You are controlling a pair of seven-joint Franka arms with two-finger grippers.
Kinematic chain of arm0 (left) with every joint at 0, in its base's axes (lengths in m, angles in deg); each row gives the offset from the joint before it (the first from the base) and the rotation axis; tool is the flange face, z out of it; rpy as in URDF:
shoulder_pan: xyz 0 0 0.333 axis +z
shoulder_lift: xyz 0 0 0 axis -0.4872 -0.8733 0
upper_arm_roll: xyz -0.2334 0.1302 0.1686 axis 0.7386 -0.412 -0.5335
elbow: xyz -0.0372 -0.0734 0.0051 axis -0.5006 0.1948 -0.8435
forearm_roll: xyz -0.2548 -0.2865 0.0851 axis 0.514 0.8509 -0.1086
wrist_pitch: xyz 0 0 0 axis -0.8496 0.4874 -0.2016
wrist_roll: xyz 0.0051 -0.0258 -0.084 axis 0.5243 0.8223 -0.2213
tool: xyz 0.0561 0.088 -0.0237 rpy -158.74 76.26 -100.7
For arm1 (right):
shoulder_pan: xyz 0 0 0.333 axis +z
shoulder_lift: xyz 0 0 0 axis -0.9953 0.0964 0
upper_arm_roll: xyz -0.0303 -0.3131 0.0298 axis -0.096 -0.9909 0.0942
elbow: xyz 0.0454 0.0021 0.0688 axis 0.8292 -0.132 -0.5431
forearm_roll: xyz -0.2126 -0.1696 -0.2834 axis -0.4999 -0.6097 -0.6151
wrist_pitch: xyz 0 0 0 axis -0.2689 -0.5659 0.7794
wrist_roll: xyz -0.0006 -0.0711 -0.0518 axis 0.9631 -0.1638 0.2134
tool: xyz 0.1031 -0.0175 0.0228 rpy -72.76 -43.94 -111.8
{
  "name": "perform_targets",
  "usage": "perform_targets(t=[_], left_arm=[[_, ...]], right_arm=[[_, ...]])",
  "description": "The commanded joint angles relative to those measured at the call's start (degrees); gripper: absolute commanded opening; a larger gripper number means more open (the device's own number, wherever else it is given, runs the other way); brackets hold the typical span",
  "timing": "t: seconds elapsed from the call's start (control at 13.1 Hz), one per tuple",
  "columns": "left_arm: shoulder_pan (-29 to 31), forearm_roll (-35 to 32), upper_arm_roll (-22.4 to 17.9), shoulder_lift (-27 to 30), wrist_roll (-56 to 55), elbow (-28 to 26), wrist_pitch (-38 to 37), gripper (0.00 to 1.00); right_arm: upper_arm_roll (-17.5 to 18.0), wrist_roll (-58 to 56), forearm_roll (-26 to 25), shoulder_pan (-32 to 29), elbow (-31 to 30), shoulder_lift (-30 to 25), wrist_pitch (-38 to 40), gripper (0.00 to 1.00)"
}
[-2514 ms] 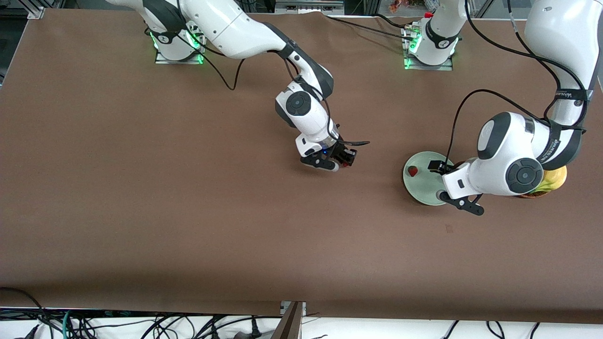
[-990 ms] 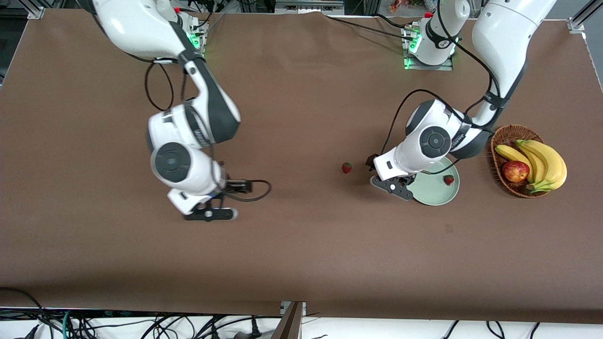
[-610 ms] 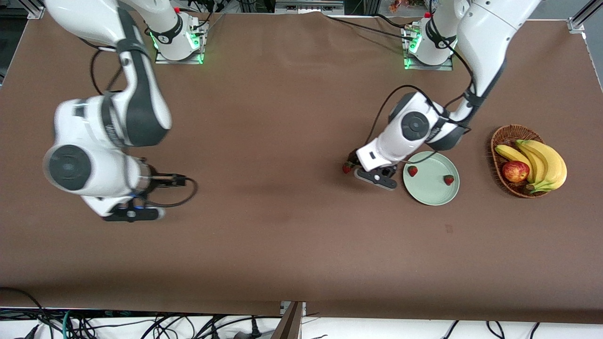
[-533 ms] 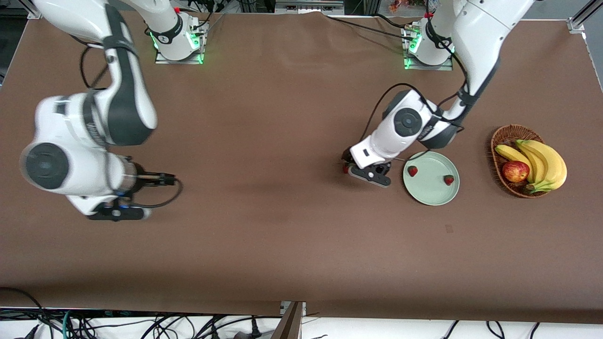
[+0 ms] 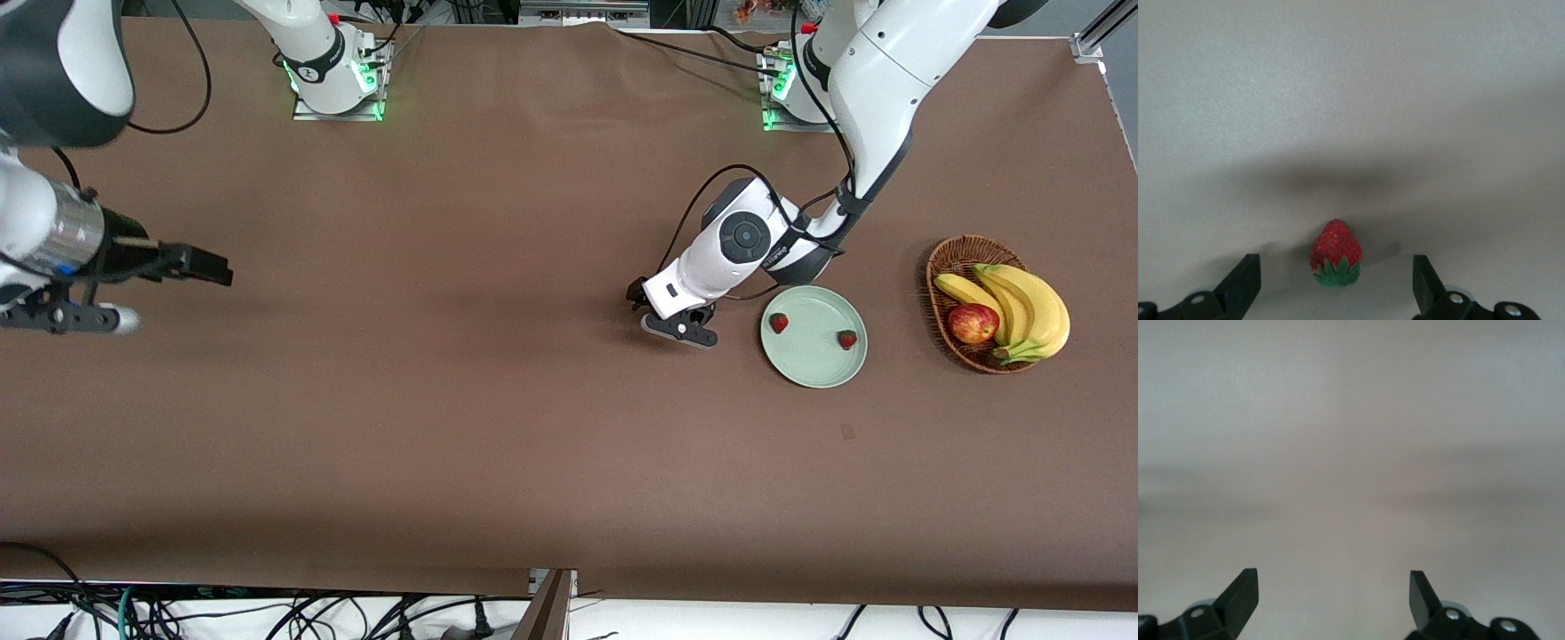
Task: Collect all strawberries into plate
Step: 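Carry the strawberry over the plate with the left gripper and release it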
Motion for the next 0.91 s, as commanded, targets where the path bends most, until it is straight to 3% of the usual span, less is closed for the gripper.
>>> perform_targets(t=[0.0, 0.08, 0.3, 0.53, 0.84], left_arm=[[-0.63, -1.00, -0.31, -0.81, -1.62, 0.51, 0.36, 0.65], [-0.63, -1.00, -0.31, -0.82, -1.62, 0.51, 0.36, 0.43], [-0.37, -1.09, -0.31, -0.56, -1.36, 0.51, -0.07, 0.01], [0.42, -1.09, -0.40, 4.26, -1.27, 1.03, -7.24, 0.00], [2.71, -4.67, -0.66, 6.39, 0.92, 11.82, -36.13, 0.03]], right_arm=[[3.07, -0.13, -3.47, -1.84, -10.64, -8.67, -1.81, 1.00], [3.52, -0.13, -6.71, -2.63, -10.57, -10.34, -1.63, 1.00], [4.66, -0.22, -7.89, -4.22, -10.48, -12.65, 0.72, 1.00], [5.54, -0.30, -8.24, -4.66, -7.86, -11.25, 2.49, 1.00], [5.54, 0.40, -8.06, -4.57, -6.70, -10.01, 2.94, 1.00]])
